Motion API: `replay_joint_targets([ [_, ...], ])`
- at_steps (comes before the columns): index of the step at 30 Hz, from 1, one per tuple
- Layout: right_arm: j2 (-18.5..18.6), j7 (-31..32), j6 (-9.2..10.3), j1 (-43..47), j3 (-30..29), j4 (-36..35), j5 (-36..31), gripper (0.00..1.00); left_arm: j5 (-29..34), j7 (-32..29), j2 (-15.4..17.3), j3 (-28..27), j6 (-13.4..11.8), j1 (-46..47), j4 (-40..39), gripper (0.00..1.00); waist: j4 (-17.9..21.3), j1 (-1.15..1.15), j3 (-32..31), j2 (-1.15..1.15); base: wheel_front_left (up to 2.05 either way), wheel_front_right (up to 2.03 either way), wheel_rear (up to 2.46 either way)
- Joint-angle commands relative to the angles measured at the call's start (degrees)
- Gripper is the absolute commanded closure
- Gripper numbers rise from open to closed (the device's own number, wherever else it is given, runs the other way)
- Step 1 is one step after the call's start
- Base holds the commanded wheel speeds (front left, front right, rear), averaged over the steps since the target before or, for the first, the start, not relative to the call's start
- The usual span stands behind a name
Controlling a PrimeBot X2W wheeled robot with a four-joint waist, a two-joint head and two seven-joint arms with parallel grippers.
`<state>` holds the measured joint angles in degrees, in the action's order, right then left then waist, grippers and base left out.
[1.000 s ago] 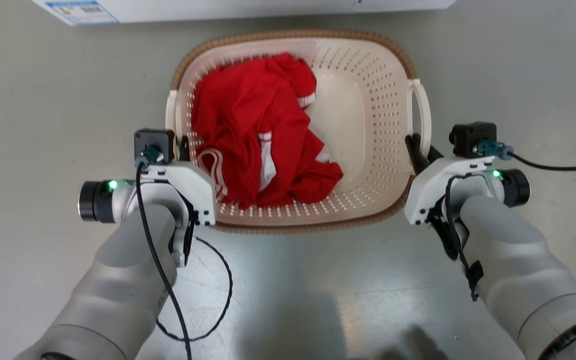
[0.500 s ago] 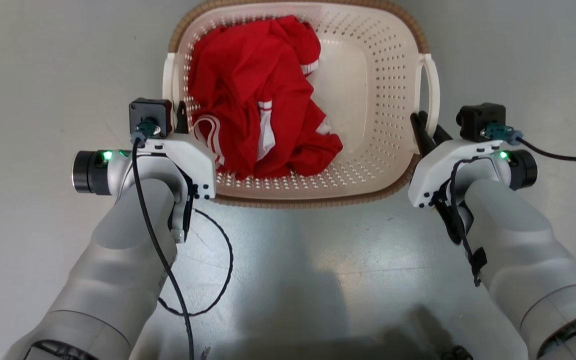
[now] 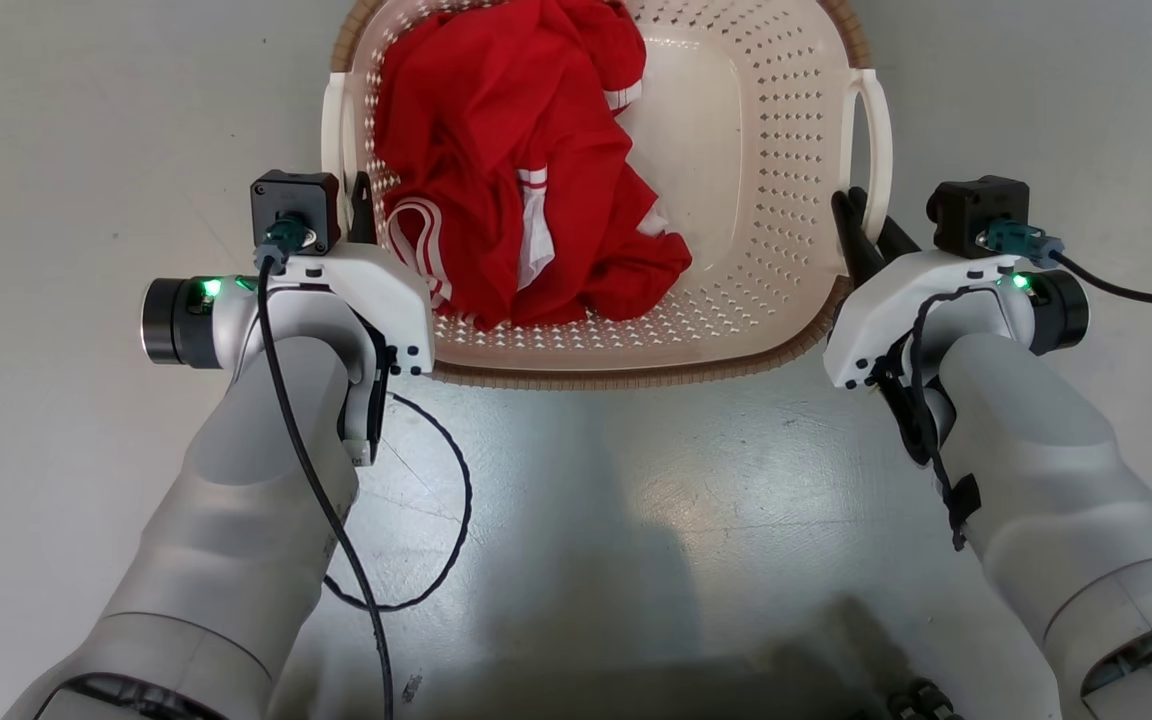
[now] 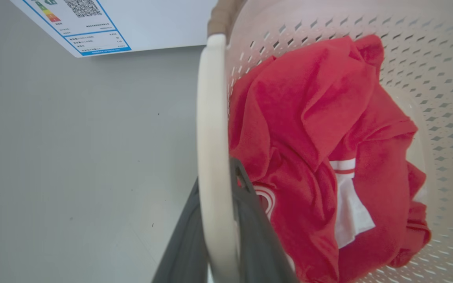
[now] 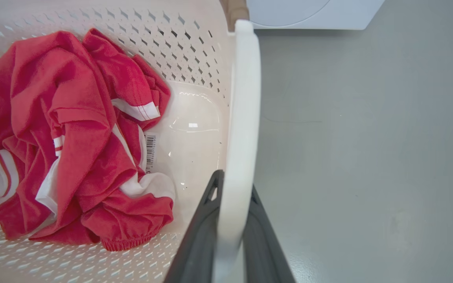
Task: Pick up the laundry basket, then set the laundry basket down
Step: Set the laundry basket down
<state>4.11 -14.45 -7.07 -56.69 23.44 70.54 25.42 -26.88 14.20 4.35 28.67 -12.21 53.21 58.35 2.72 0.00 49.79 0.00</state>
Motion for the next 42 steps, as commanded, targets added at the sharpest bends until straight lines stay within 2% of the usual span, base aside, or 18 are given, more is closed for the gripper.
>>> replay_joint_targets([
  [1, -1.24, -0.54, -0.42, 1.80, 0.62, -0.87, -0.87, 1.00, 0.85, 0.80, 1.05, -1.20, 0.35, 0.70, -0.98, 1.00, 0.03, 0.00, 0.06, 0.00, 0.00, 0.00, 0.00],
  [19, -1.24, -0.54, -0.42, 2.21, -2.95, -1.49, -3.94, 1.00, 5.69, 0.80, -0.44, -6.57, 1.88, 1.30, 0.65, 1.00, 0.04, 0.00, 1.18, 0.00, 0.00, 0.00, 0.00],
  [20, -1.24, -0.54, -0.42, 2.07, -3.38, -1.38, -4.06, 0.75, 5.48, 0.80, -0.54, -7.14, 1.73, 1.32, 1.04, 0.90, 0.06, 0.00, 1.25, 0.00, 0.00, 0.00, 0.00],
  [21, -1.24, -0.54, -0.42, 1.94, -3.84, -1.29, -4.29, 0.12, 5.34, 0.80, -0.63, -7.69, 1.42, 1.41, 1.21, 0.19, 0.03, 0.00, 1.34, 0.00, 0.00, 0.00, 0.00],
  [22, -1.24, -0.54, -0.42, 1.86, -4.29, -1.18, -4.53, 0.00, 5.40, 0.80, -0.72, -8.00, 1.17, 1.47, 1.49, 0.00, -0.01, 0.00, 1.44, 0.00, 0.00, 0.00, 0.00],
  [26, -1.24, -0.54, -0.42, 1.67, -6.57, -1.97, -6.74, 0.00, 5.48, 0.80, -1.01, -8.70, 0.40, 1.83, 3.85, 0.00, -0.03, 0.00, 1.70, 0.00, 0.00, 0.00, 0.00],
  [42, -1.24, -0.55, -0.42, 5.08, -12.06, -5.93, -10.94, 0.00, 6.53, 0.80, -1.37, -10.93, 1.41, 0.07, 3.56, 0.00, 0.45, 0.00, -2.59, 0.00, 0.00, 0.00, 0.00],
])
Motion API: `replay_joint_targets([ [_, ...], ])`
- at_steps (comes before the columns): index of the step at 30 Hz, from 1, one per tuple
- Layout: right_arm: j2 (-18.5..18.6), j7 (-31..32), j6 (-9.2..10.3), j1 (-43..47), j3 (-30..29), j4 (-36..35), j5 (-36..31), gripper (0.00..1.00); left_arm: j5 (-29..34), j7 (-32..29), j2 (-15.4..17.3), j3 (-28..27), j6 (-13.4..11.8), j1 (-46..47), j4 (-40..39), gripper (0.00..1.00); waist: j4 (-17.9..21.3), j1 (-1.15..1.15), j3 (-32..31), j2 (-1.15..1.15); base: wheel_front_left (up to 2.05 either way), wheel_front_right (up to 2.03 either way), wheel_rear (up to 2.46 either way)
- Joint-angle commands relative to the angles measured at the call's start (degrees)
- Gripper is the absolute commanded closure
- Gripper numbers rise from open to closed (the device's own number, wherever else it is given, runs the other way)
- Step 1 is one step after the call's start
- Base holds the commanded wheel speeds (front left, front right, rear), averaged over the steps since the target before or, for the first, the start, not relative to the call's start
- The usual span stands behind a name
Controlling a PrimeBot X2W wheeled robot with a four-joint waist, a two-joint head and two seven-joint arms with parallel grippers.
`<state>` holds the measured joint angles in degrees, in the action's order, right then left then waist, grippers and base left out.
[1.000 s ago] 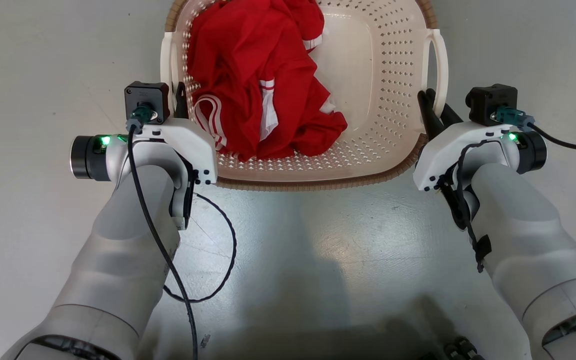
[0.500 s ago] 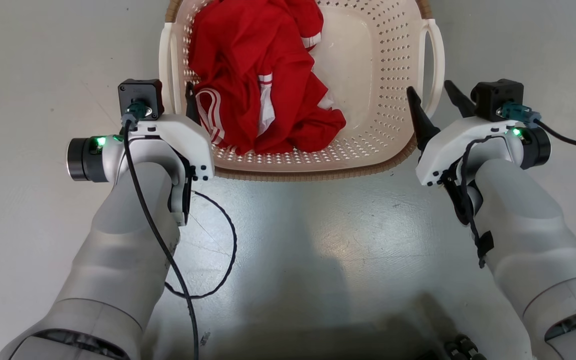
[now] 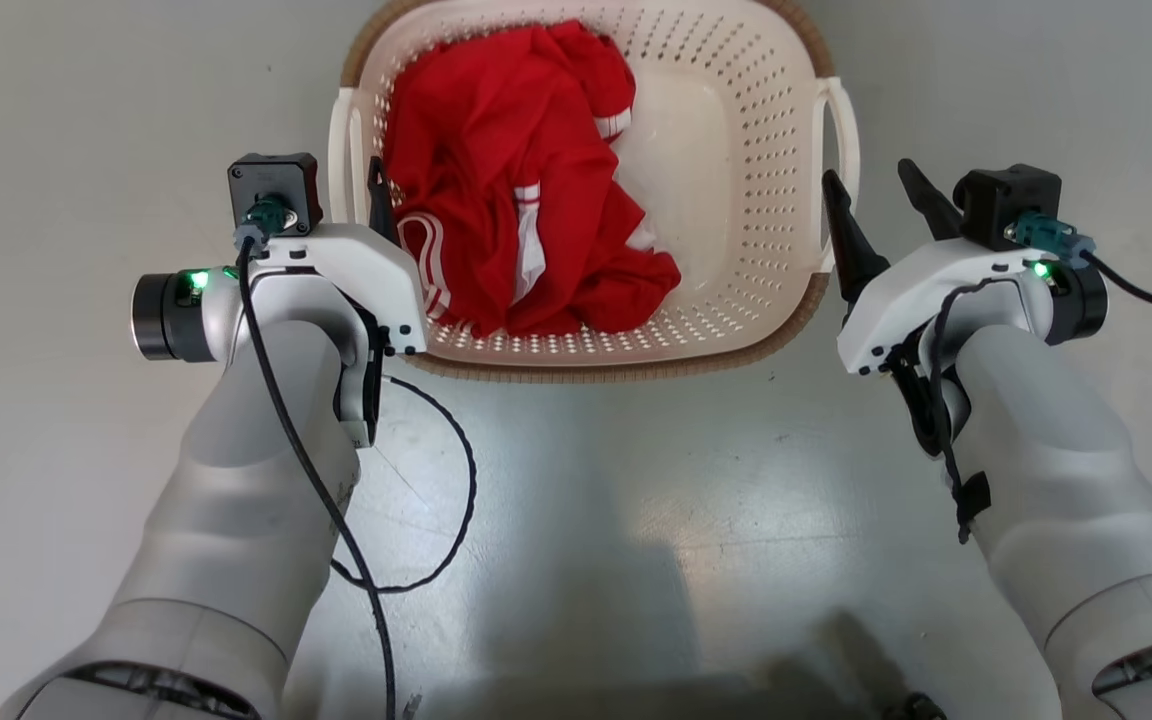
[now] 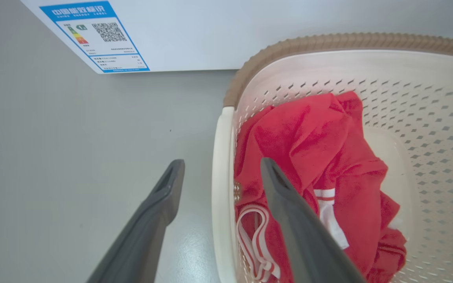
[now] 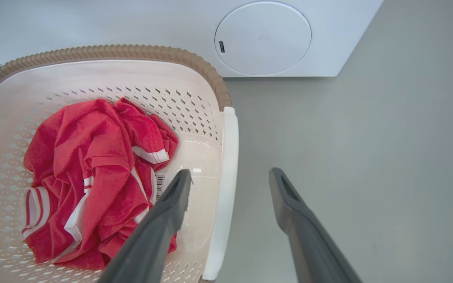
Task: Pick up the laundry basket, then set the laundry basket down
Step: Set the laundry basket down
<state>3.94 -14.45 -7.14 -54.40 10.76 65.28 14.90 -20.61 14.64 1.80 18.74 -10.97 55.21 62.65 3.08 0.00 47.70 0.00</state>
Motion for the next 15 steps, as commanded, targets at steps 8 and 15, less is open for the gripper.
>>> replay_joint_targets([
  [8, -1.06, -0.55, -0.35, 5.58, -1.52, -4.88, -1.23, 0.00, 0.84, 0.36, 1.14, -4.16, 1.05, -6.55, -5.11, 0.00, 0.46, 0.00, -6.33, 0.00, 0.00, 0.00, 0.00],
  [15, -1.06, -0.55, -0.35, 8.80, -3.70, -8.60, -3.24, 0.00, 1.65, 0.36, 1.10, -6.47, 1.91, -10.77, -8.49, 0.00, 0.24, 0.00, -12.35, 0.00, 0.00, 0.00, 0.00],
])
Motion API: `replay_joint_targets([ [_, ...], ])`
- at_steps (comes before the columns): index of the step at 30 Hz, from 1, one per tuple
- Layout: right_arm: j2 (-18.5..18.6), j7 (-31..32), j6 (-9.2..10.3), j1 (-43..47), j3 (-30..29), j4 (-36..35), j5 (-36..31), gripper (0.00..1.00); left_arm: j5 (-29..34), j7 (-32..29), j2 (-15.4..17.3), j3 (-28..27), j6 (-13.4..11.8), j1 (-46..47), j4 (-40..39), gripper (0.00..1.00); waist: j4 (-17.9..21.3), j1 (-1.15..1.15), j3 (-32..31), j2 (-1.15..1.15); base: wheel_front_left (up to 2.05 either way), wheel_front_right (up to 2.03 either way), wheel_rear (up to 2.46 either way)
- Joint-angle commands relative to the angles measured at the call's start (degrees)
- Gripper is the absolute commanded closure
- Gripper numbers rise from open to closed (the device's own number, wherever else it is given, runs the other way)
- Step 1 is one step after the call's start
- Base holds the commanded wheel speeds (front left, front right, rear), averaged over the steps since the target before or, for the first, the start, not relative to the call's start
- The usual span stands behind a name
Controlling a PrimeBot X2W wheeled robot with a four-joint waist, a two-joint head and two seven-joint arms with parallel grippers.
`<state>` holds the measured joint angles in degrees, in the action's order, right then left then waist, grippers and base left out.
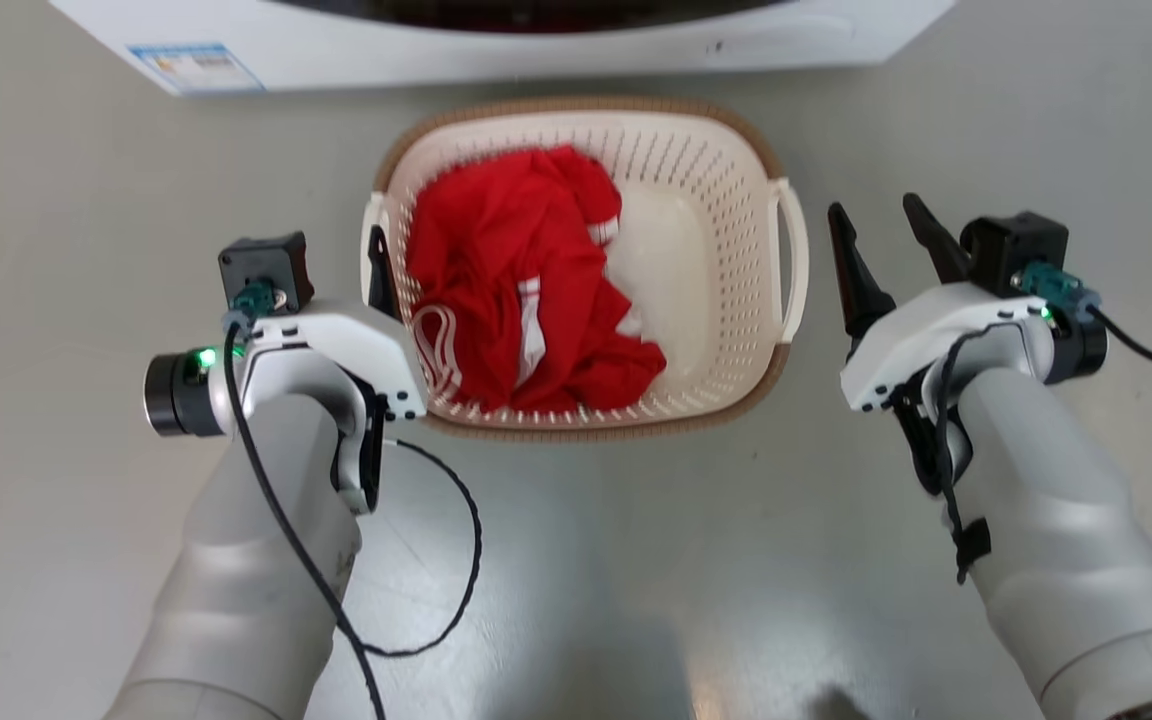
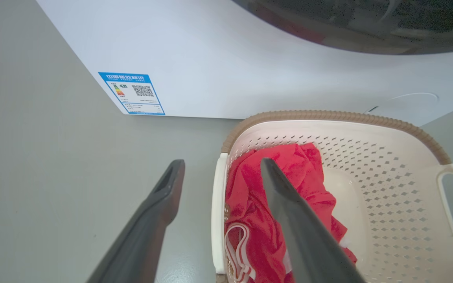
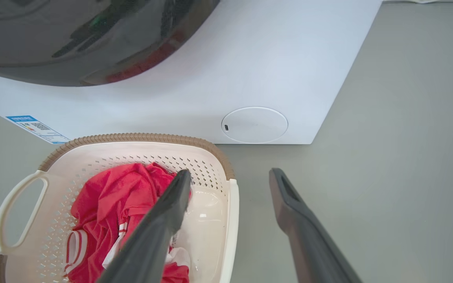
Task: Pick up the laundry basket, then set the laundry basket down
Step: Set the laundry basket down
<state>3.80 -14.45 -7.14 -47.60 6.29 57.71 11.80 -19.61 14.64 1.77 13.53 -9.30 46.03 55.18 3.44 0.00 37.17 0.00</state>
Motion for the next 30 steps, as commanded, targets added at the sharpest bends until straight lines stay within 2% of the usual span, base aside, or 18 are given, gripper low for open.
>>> replay_joint_targets([
  [1, -0.92, -0.55, -0.35, 2.59, 0.63, -1.44, -0.22, 0.00, 0.55, 0.36, 1.12, -1.36, 0.51, -2.20, -1.50, 0.00, -0.19, 0.00, -2.76, 0.00, 0.00, 0.00, 0.00],
  [19, -0.92, -0.55, -0.35, 14.43, -0.46, -12.02, -2.63, 0.00, -0.18, 0.36, 1.11, -5.01, 3.58, -15.13, -10.73, 0.00, -0.55, 0.00, -20.85, 0.00, 0.00, 0.00, 0.00],
  [30, -0.92, -0.55, -0.35, 20.68, -2.51, -18.40, -5.72, 0.00, 0.31, 0.36, 1.11, -7.06, 4.82, -22.42, -16.78, 0.00, -1.38, 0.00, -27.68, 0.00, 0.00, 0.00, 0.00],
])
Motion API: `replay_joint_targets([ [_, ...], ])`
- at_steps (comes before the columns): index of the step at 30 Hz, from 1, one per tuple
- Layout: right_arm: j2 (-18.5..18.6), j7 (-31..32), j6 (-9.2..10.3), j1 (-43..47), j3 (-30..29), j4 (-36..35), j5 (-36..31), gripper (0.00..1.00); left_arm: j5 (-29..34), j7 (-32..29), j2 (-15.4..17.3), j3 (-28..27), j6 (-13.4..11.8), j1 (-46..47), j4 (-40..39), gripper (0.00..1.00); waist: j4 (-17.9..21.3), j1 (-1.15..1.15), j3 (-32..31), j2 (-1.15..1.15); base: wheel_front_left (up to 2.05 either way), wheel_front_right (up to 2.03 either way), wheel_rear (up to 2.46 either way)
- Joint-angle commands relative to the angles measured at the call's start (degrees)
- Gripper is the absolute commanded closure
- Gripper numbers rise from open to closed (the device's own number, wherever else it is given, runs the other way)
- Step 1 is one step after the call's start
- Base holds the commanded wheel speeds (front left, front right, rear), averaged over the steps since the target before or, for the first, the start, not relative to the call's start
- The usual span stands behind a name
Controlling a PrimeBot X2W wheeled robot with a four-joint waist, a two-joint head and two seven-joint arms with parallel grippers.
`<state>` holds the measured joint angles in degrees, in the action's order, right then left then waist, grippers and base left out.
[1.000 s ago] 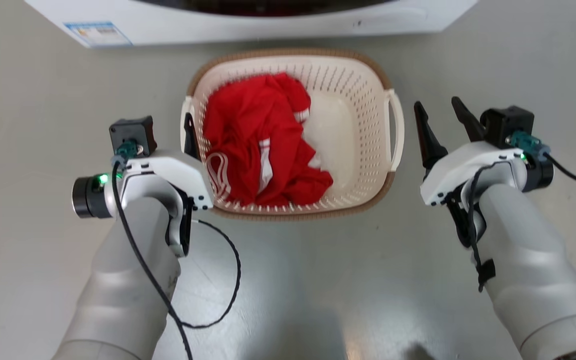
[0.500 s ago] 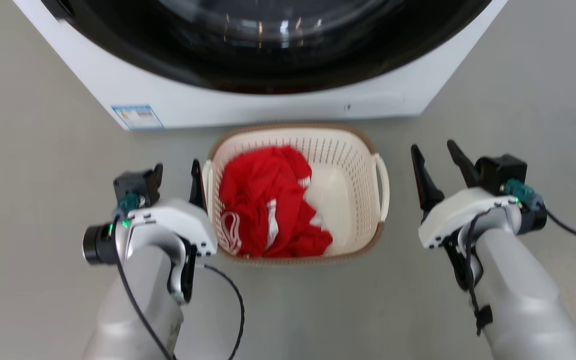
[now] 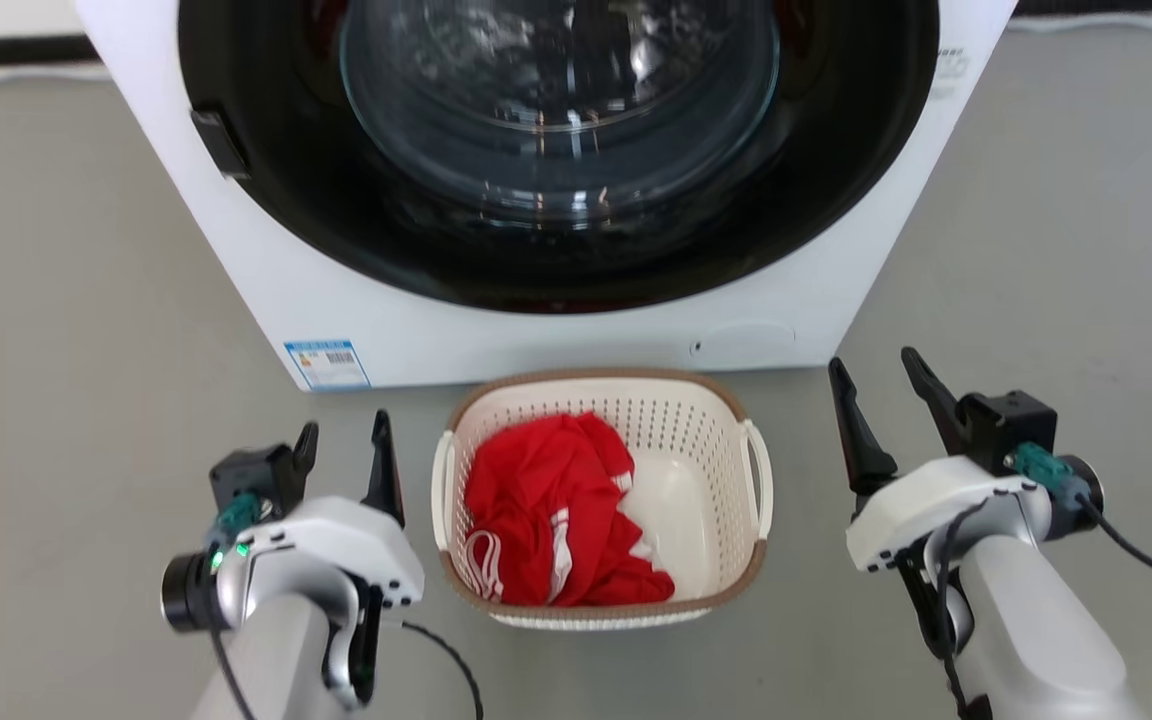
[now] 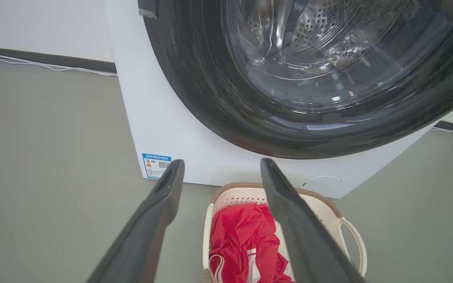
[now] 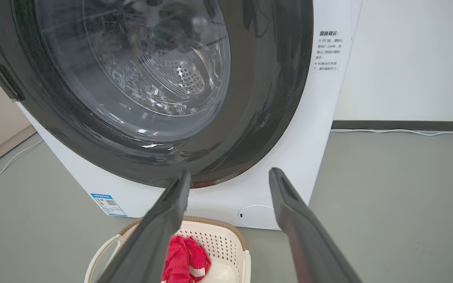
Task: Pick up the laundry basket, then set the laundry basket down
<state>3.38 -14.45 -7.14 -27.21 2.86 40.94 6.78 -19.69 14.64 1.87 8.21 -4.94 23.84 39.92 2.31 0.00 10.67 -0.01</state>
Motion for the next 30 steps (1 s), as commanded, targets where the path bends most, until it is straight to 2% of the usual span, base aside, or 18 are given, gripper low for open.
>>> replay_joint_targets([
  [1, -0.50, -0.55, -0.35, 0.87, 0.73, -2.29, -1.00, 0.00, 0.55, 0.36, 1.01, -2.09, 0.55, -0.99, -2.22, 0.00, -0.28, 0.00, -1.69, 0.01, 0.00, 0.00, 0.00],
  [14, -0.50, -0.55, -0.35, 10.74, -1.33, -10.23, -3.45, 0.00, 1.38, 0.36, 1.01, -5.11, 1.02, -10.85, -9.80, 0.00, -0.68, 0.00, -7.76, 0.01, 0.00, 0.00, 0.00],
  [30, -0.50, -0.55, -0.35, 19.49, -4.25, -17.54, -5.66, 0.00, 2.44, 0.36, 1.01, -8.14, 0.40, -20.05, -18.14, 0.00, 0.95, 0.00, -10.68, 0.01, 0.00, 0.00, 0.00],
])
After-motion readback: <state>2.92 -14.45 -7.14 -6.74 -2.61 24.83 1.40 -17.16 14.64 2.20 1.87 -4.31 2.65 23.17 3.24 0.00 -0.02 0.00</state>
